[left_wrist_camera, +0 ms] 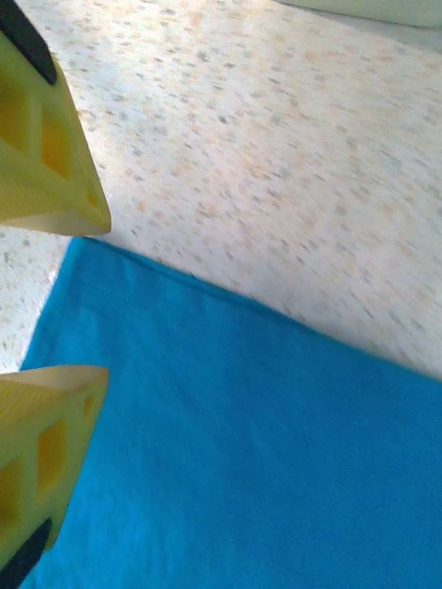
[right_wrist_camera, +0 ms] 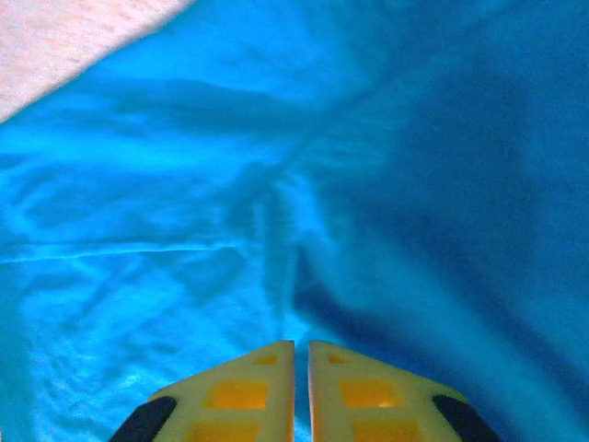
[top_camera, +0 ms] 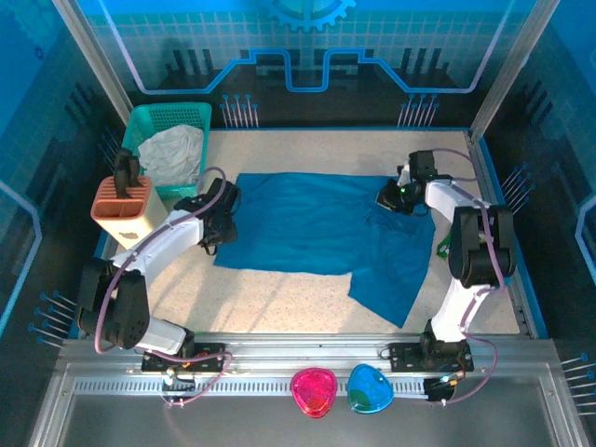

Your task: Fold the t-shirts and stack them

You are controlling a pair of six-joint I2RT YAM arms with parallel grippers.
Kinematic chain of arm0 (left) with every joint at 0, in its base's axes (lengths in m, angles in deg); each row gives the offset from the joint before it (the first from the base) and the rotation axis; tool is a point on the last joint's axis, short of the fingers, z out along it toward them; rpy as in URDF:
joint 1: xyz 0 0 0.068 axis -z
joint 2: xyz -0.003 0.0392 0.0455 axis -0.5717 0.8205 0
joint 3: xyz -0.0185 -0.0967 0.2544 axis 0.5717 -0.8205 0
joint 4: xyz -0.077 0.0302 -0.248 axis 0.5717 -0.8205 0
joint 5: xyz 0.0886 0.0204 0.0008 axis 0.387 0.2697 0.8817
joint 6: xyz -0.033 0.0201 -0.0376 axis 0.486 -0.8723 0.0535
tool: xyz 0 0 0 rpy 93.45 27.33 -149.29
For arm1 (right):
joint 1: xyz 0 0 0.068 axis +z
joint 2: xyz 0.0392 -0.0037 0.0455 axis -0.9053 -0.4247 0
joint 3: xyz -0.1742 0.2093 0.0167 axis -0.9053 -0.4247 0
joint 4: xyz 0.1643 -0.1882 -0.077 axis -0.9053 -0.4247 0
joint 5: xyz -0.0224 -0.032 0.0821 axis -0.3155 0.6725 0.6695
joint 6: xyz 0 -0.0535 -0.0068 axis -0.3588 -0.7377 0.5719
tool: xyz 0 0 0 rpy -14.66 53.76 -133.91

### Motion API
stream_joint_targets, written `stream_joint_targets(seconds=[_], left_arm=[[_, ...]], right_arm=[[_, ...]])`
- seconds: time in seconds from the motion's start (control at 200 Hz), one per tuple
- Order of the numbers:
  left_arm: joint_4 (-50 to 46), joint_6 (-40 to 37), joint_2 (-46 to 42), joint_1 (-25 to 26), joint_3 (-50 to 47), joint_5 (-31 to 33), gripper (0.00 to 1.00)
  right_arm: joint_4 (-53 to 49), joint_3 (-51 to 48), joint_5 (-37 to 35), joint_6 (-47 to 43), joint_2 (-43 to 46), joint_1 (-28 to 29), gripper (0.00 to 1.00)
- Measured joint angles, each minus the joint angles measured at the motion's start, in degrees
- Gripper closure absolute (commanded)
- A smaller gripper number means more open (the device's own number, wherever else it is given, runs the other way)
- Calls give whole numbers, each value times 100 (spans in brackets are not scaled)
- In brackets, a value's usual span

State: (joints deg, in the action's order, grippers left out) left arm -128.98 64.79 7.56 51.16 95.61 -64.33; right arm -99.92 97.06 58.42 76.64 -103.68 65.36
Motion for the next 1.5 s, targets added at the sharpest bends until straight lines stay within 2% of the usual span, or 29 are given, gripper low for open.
stream_joint_targets(seconds=[0.31,0.49,0.796,1.001,1.266,1.371,1.496], left_arm=[[-186,647,-337,-306,-350,-144,40],[-179,793,-339,-404,-579,-321,39],[114,1069,-55,-601,-879,-938,43],[426,1220,376,-601,-951,-1158,50],[673,1346,660,-601,-1029,-1102,56],[562,1349,765,-603,-922,-1060,63],[332,1283,940,-619,-734,-1005,78]], right_arm=[[682,-868,643,0,-142,28,91],[669,-944,706,-66,24,15,88],[50,-872,695,-393,1631,13,84],[-356,-828,634,-654,2457,13,79],[-868,-828,579,-1080,3230,59,75],[-1152,-774,614,-1434,3604,289,74],[-1478,-599,516,-1976,4319,887,69]])
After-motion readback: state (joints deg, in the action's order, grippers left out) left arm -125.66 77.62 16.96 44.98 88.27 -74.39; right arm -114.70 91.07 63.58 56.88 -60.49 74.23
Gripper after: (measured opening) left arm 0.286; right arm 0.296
